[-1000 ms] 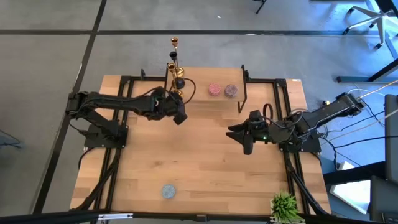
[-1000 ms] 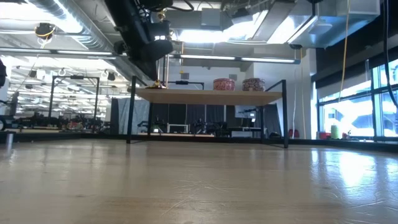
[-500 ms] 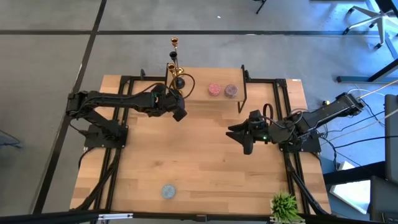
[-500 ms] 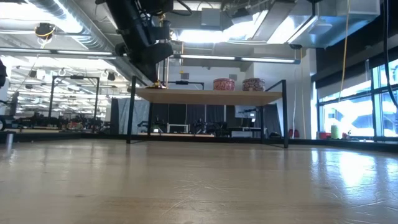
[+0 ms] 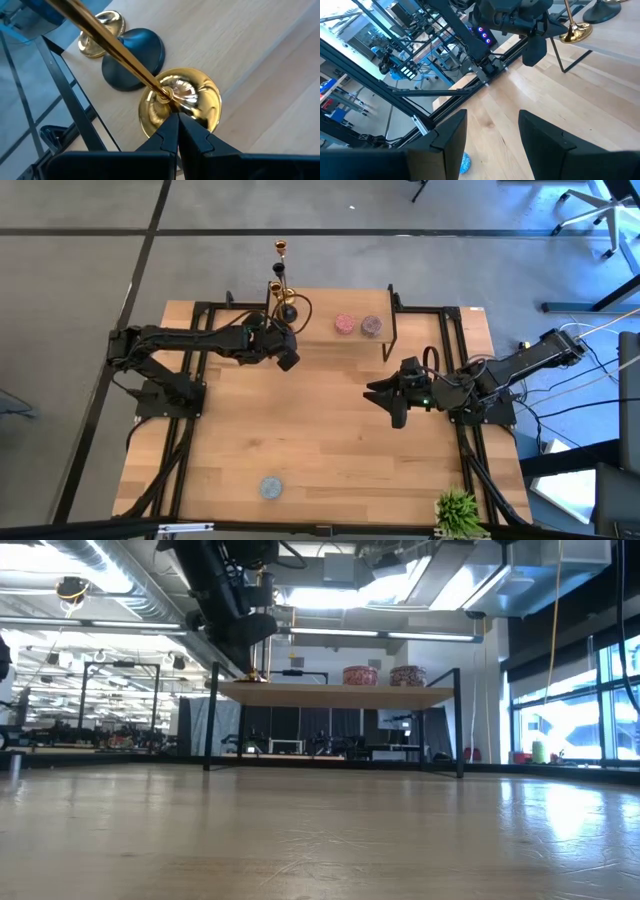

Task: Pick & Place candle stick holders
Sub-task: Put the blue candle on the shelf

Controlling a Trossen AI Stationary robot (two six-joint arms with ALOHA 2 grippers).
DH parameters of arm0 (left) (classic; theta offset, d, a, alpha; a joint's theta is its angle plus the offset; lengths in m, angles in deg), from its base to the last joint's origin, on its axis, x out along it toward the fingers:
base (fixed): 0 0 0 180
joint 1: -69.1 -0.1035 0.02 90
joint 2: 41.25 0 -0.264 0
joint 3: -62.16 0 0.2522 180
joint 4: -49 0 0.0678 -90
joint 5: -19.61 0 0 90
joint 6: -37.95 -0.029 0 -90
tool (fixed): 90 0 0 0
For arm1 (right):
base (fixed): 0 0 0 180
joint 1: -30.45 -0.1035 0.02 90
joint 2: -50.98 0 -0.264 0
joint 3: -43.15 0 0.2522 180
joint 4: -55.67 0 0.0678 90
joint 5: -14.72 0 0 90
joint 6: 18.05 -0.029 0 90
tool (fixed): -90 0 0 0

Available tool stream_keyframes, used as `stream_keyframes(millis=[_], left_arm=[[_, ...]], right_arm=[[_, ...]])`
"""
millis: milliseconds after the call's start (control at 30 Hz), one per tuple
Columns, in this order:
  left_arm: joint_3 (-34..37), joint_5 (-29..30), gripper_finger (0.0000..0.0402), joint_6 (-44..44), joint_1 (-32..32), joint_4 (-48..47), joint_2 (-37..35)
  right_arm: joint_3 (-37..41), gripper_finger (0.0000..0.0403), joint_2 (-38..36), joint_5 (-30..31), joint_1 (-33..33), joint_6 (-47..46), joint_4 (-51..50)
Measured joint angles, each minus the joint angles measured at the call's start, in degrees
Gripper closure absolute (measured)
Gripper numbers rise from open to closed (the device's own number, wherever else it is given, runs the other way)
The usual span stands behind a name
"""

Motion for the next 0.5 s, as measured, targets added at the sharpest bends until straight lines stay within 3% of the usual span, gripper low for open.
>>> stream_keyframes(millis=[500], left_arm=[[0.0,1.3,0.0400,-0.1,-0.7,2.2,0.0]], right_arm=[[0.0,0.0219,0.0,-0.1,0.0,0.0,-0.6]])
